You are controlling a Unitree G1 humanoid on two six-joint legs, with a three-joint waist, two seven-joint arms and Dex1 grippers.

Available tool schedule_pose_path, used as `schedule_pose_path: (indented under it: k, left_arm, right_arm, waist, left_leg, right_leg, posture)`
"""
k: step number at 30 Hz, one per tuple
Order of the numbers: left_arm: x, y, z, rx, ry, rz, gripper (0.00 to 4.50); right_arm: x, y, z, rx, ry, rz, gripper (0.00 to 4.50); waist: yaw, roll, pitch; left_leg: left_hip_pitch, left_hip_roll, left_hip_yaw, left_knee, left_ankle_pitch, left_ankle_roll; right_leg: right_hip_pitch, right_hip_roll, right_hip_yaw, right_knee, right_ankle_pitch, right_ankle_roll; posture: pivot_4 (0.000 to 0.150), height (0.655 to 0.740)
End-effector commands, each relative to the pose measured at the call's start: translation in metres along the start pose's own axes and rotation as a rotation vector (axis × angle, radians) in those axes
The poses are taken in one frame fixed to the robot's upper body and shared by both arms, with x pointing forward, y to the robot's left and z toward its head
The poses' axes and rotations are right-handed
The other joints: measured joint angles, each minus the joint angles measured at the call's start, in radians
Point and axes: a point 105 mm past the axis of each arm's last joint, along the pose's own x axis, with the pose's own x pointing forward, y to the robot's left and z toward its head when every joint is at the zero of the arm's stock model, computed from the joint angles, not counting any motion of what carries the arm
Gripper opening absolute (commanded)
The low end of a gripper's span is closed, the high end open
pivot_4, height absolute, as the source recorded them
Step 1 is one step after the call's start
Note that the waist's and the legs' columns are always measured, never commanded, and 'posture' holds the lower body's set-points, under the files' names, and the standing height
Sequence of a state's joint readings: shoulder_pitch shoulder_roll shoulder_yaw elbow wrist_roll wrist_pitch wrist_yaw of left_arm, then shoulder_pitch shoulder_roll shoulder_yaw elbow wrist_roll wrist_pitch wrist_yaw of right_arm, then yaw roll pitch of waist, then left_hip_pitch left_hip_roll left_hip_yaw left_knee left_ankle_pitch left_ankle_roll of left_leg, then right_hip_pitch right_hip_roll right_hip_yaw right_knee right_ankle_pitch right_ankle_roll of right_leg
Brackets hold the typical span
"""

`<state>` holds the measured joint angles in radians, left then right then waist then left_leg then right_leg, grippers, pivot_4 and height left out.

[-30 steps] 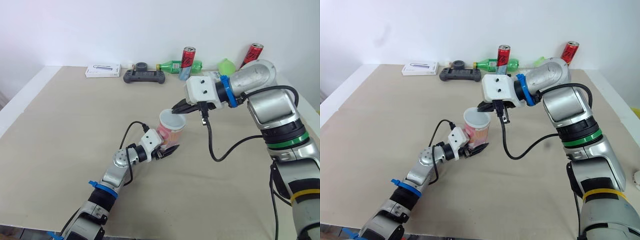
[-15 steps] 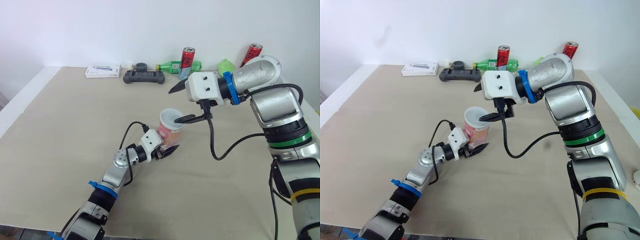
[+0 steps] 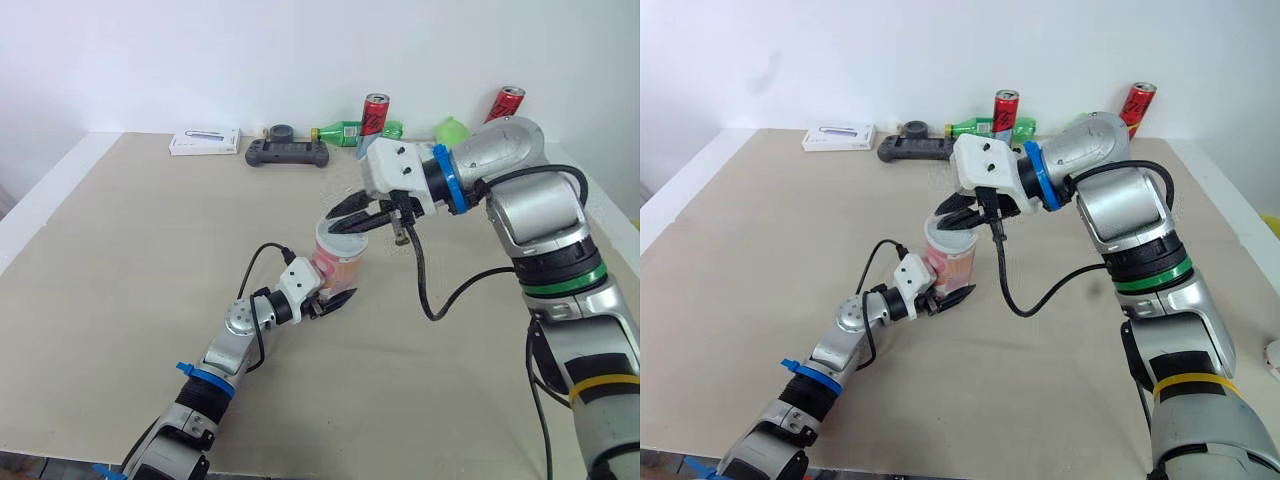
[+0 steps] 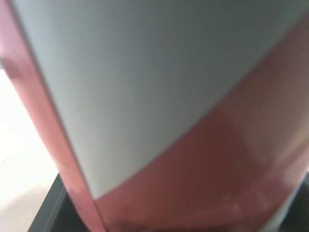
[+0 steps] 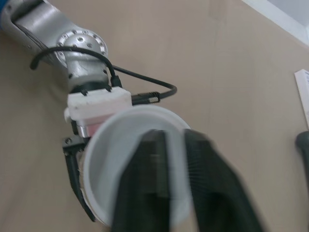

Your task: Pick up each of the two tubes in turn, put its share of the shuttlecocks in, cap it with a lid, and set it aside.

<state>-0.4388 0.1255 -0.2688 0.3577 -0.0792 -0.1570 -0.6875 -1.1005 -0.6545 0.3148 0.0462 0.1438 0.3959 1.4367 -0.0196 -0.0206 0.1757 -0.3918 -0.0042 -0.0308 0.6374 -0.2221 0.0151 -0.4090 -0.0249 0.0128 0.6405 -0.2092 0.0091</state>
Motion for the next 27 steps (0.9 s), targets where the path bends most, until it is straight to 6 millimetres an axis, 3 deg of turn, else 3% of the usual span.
schedule_pose_path:
  k: [1,11,22,27]
  left_arm:
    - [-0.009,-0.005,-0.032,-0.048,0.122,0.001,2.93]
    - [-0.008,-0.007,-0.032,-0.053,0.120,0.001,2.93]
    - [-0.008,-0.009,-0.033,-0.059,0.118,0.001,2.93]
    - [-0.008,-0.009,-0.033,-0.059,0.118,0.000,2.93]
  right_arm:
    - [0.000,0.003,0.011,-0.024,-0.030,0.009,0.11]
    - [0.018,0.011,-0.011,0.021,0.028,0.053,0.11]
    - [0.019,0.021,-0.042,0.087,0.105,0.085,0.11]
    - [0.021,0.025,-0.046,0.096,0.115,0.098,0.11]
  waist:
    - [0.000,0.000,0.000]
    - [0.000,0.000,0.000]
    - [-0.001,0.000,-0.001]
    - [-0.001,0.000,-0.001]
  left_leg:
    - [0.000,0.000,0.000,0.000,0.000,0.000]
    - [0.000,0.000,0.000,0.000,0.000,0.000]
    - [0.001,0.000,-0.001,0.000,0.000,0.000]
    - [0.001,0.000,-0.001,0.000,0.000,0.000]
  right_leg:
    - [0.000,0.000,0.000,0.000,0.000,0.000]
    - [0.000,0.000,-0.001,0.000,0.000,0.000]
    - [0.001,0.000,-0.002,0.000,0.000,0.000]
    - [0.001,0.000,-0.002,0.000,0.000,-0.001]
  posture:
    - [0.150,0.7400]
    - [0.150,0.7400]
    - [0.150,0.7400]
    - [0.150,0.7400]
